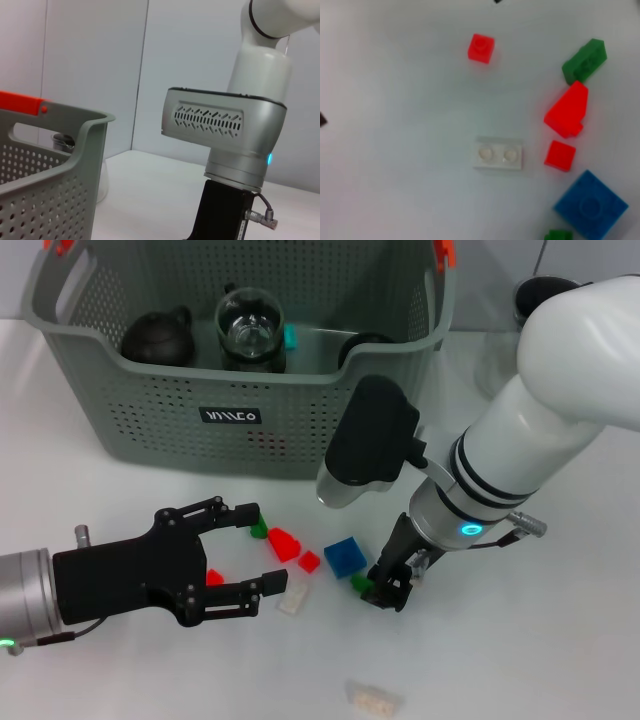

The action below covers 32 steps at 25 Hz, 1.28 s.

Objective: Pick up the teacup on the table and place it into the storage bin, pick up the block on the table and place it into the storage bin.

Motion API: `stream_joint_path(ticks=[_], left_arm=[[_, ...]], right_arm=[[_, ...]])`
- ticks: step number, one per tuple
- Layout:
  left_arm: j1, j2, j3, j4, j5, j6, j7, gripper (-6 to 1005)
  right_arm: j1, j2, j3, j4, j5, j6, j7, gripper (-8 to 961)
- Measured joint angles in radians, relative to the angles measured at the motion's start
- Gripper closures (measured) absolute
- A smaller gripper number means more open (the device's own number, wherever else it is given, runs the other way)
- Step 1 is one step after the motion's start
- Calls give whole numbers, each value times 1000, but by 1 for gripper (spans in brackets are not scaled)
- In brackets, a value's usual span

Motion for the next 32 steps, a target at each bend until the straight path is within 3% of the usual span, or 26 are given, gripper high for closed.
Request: stream_joint_path(ticks=[11, 19, 26, 32], left_arm=[[1, 1, -8, 0, 2, 4, 0, 155], [14, 3, -42, 7, 5, 5, 4, 155], [16, 3, -51, 8, 2, 7, 7, 155], [17, 3, -52, 8, 0, 7, 9, 155]], right_arm=[[-86, -14, 44, -177, -22, -98, 18, 767], [-171, -14, 212, -393, -50, -274, 11, 814], [-175, -14, 301, -501, -50, -337, 5, 843], [-137, -14, 351, -542, -47, -354, 8, 842]])
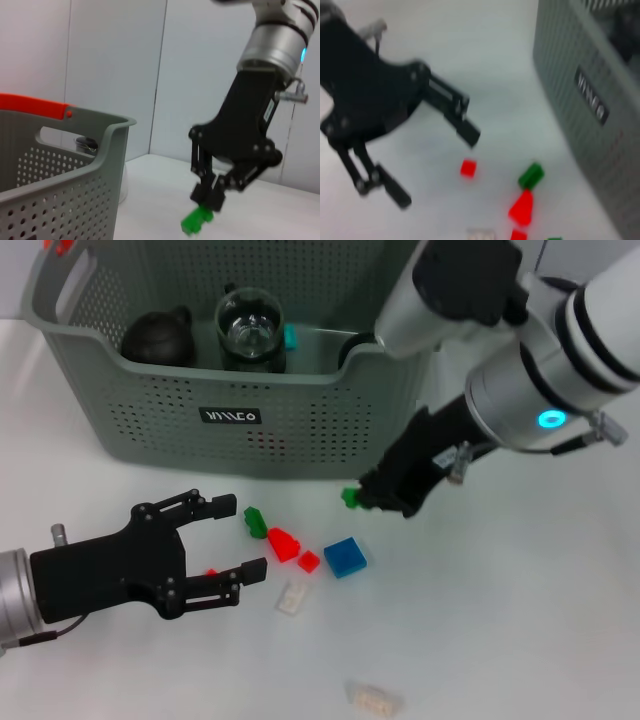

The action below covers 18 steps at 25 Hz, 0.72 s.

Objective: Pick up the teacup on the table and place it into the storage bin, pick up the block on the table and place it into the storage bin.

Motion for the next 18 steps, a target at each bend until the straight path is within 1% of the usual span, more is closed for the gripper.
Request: stream_joint_path(ticks=[3, 7, 11, 14, 16, 18], left_arm=[[-1, 0, -1, 1, -1, 0, 0, 155], [-2, 0, -4, 1, -2, 0, 1, 155], [-7, 0, -14, 0, -2, 0, 1, 155], [-8, 0, -15, -2, -2, 0, 1, 155], [-9, 0, -15, -3, -3, 0, 1, 155], [-10, 0, -15, -3, -3, 0, 1, 155]], right_arm=[[30, 1, 40, -53, 5, -34, 5, 842], [89, 3, 125, -152, 10, -88, 30, 841], [153, 4, 208, -214, 11, -87, 56, 841], [192, 1, 273, -201, -4, -26, 54, 840], [214, -1, 304, -151, -26, 39, 46, 840], [237, -5, 332, -69, -53, 106, 32, 840]])
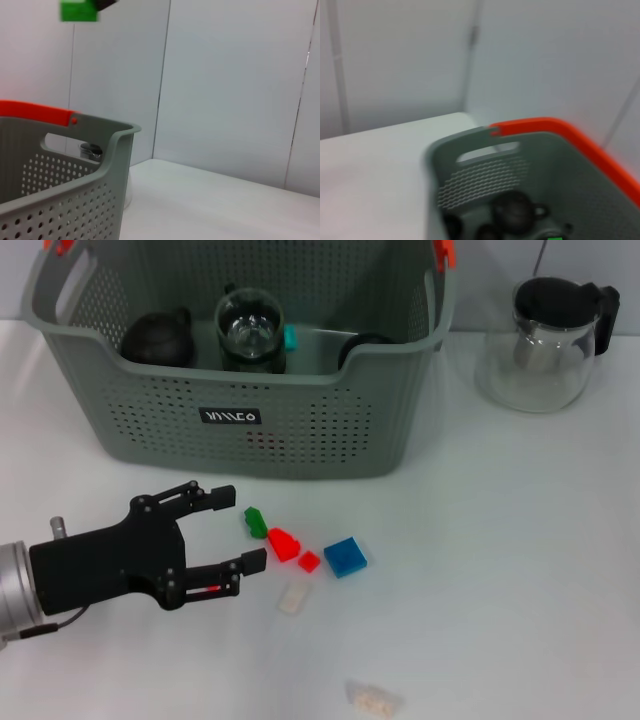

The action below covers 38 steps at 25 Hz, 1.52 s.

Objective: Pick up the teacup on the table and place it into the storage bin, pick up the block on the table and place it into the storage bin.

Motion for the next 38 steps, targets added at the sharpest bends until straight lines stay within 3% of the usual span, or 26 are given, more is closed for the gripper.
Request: stream_joint_path(ticks=[5, 8, 13, 17, 18, 21, 26, 32, 38], left_arm=[[-8, 0, 0, -1, 0, 0, 0, 156], [-10, 0, 0, -2, 0, 0, 0, 156], [-11, 0, 0, -2, 0, 0, -1, 156], [-11, 0, 0, -2, 0, 0, 0, 156], [-11, 0, 0, -2, 0, 0, 0, 156], [-11, 0, 0, 0, 0, 0, 0, 156], [-11, 2, 0, 4, 1, 1, 2, 156], [-11, 3, 0, 4, 6, 2, 12, 156], [-13, 3, 0, 2, 3, -3, 13, 156]], right_arm=[[45, -19, 32, 190, -40, 96, -53, 839], [48, -25, 33, 239, -41, 122, -72, 819], [29, -26, 35, 224, -37, 124, -89, 718], [-33, -6, 36, 125, 18, 100, -129, 638], [-61, -1, 32, 86, 49, 85, -148, 618], [-125, 1, 22, 25, 155, 9, -183, 398], [-239, -3, 33, -38, 267, -184, -243, 166], [-347, -8, 28, -47, 272, -411, -309, 31], [-380, 3, -55, 63, 250, -469, -344, 36]])
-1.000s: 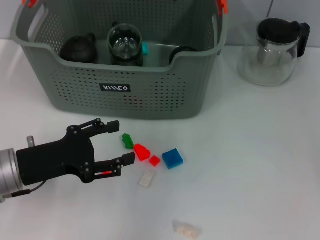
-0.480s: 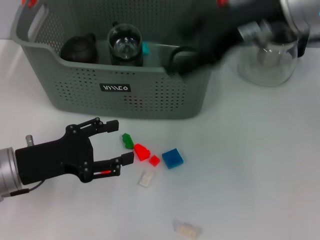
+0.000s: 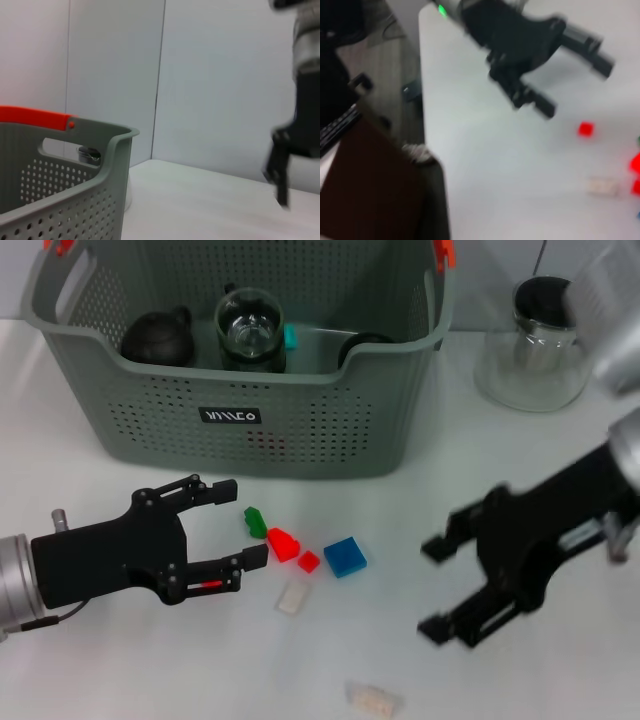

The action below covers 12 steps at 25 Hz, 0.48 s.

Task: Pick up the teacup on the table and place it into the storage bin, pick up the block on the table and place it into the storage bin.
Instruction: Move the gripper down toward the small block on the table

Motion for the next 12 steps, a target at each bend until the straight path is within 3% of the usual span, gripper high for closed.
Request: stream_joint_path(ticks=[5, 12], left_arm=[[0, 0, 0, -4, -1, -5, 1, 156], [1, 0, 0, -5, -3, -7, 6, 156]], right_arm=[[20, 2, -183, 163, -5, 143, -16, 38], [66, 6, -425, 256, -5, 319, 43, 63]])
